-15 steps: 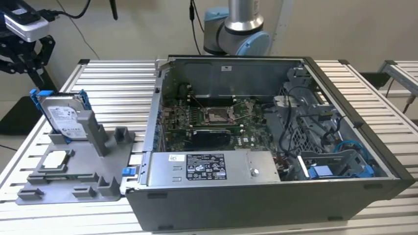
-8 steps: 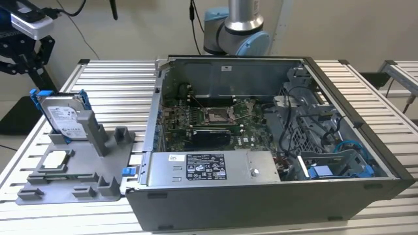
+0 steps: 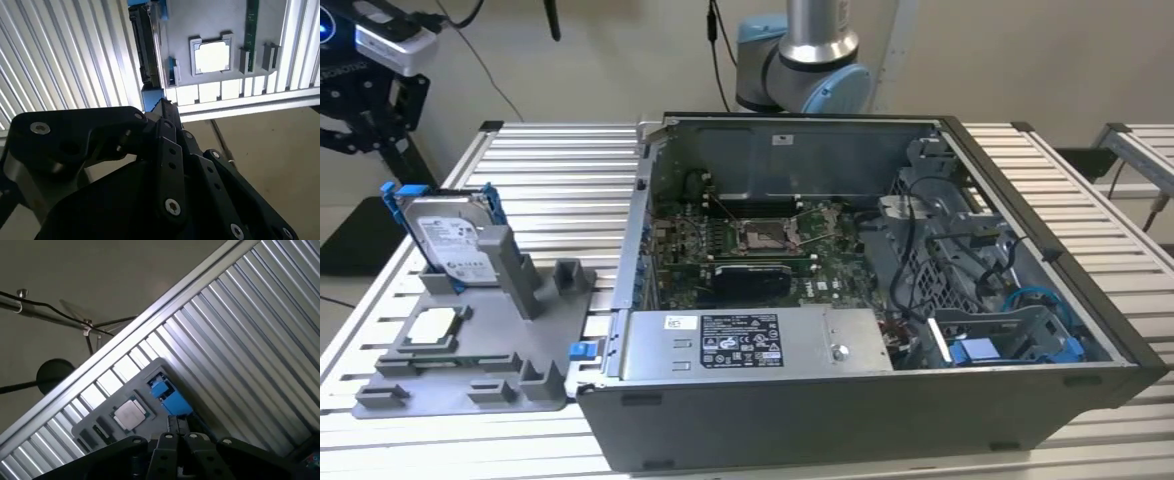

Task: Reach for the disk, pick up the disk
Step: 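Pick up the disk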

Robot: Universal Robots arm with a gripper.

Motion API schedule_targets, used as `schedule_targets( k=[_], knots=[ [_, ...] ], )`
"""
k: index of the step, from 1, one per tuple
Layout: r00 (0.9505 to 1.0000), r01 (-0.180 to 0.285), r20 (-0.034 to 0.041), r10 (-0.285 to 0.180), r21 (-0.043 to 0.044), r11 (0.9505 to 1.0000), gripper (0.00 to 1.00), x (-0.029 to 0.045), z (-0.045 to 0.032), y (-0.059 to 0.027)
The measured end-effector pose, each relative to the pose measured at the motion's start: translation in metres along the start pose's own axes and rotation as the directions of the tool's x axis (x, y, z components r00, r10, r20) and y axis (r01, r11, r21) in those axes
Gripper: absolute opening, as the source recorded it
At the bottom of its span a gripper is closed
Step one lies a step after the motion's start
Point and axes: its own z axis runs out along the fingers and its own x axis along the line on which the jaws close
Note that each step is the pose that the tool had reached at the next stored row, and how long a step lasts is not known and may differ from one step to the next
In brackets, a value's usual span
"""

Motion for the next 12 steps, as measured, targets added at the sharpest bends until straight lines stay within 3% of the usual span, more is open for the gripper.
schedule_targets(
  k=[6, 12],
  knots=[
    [0.9947, 0.103, -0.0024, -0.103, -0.0011, 0.9947, 0.00, 0.0000, 0.0005, 0.0000],
    [0.9808, 0.195, -0.0006, -0.195, 0.0040, 0.9808, 0.00, 0.0000, 0.0016, -0.0001]
  ],
)
